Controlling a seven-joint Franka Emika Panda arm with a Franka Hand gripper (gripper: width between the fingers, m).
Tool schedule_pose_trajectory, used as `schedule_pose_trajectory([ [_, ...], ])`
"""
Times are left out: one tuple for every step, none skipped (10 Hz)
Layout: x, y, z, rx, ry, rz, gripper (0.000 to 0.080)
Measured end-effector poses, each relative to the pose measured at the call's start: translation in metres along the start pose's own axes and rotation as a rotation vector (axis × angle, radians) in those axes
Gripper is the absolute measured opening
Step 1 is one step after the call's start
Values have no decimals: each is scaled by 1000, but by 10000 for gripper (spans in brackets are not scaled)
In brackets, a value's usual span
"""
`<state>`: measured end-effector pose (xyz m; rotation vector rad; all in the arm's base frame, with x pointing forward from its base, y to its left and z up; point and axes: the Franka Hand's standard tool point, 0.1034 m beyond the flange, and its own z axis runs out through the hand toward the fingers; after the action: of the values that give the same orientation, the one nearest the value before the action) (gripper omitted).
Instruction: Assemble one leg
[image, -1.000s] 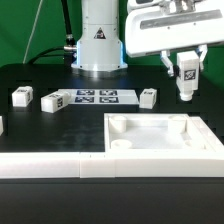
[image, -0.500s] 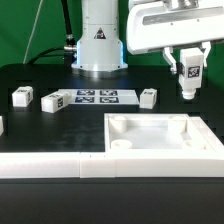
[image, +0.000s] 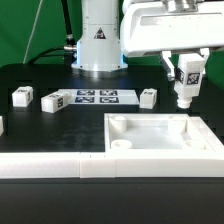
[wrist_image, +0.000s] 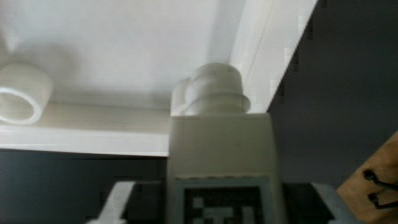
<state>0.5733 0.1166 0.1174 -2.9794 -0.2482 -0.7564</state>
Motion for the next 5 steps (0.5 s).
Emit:
schedule_pose_trajectory([
  [-1,-1,0,0,-2,0,287],
  [-2,0,0,0,-3,0,287],
  [-2,0,1,0,-3,0,287],
  [-2,0,1,0,-3,0,287],
  [-2,-2,2,2,-4,1,287],
])
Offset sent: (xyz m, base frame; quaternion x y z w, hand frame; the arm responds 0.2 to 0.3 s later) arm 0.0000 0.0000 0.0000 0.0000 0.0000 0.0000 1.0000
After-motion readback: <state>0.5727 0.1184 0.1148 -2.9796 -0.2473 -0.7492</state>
